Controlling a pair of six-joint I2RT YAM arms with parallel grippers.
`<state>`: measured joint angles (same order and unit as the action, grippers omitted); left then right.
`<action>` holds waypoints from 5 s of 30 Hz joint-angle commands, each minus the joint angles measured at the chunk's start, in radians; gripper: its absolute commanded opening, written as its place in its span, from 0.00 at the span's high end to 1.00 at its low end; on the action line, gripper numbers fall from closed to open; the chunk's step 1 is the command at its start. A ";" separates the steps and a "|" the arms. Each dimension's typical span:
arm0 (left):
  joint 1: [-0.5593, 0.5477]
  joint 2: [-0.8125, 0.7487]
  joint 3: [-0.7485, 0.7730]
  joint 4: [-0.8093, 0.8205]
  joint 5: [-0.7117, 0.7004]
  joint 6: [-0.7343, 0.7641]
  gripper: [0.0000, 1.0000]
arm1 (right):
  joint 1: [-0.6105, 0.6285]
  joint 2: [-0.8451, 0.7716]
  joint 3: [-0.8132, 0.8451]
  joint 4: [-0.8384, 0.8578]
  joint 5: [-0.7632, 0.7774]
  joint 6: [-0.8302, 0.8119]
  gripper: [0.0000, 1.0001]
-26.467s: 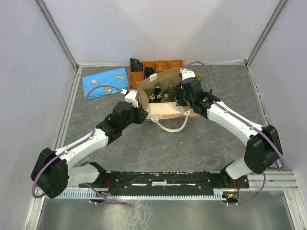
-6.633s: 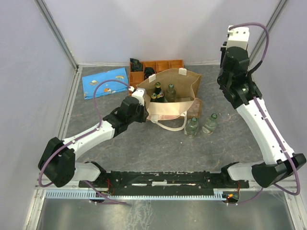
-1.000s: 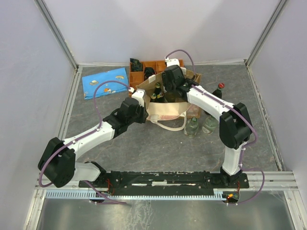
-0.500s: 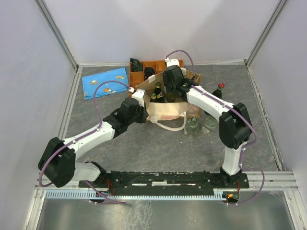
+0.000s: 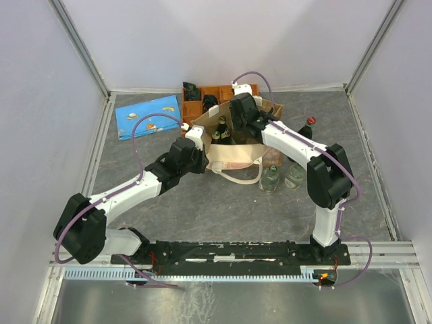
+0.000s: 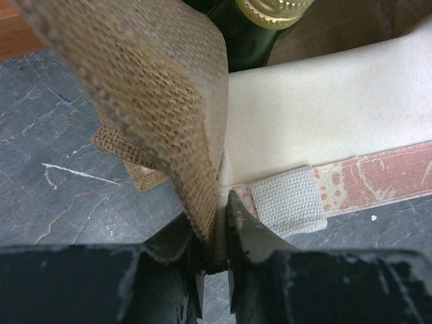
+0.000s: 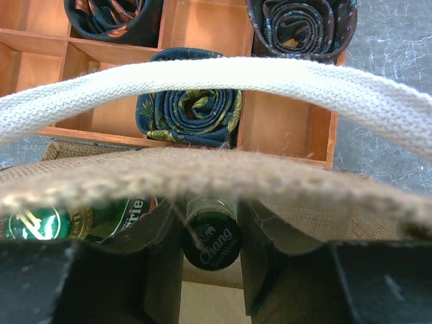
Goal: Take the beverage out of the canvas bag
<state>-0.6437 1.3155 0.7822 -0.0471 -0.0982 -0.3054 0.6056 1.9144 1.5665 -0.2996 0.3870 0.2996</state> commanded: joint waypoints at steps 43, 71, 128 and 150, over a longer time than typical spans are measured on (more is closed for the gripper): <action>0.001 -0.007 0.028 -0.086 -0.027 0.024 0.97 | 0.161 -1.031 -0.094 -0.549 0.146 -0.070 1.00; 0.001 0.005 0.039 -0.102 -0.029 -0.007 0.97 | 0.161 -1.336 -0.871 -0.190 0.105 0.133 1.00; 0.001 0.022 0.012 -0.060 -0.009 -0.009 0.97 | 0.161 -1.105 -0.510 -0.360 0.192 0.028 0.31; 0.002 0.034 0.032 -0.053 -0.006 -0.015 0.97 | 0.232 -0.545 -0.139 -0.124 0.023 -0.130 0.31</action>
<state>-0.6437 1.3289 0.8085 -0.0811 -0.0990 -0.3061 0.8143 1.3205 1.3518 -0.4751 0.4248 0.2180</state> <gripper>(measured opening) 0.215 0.690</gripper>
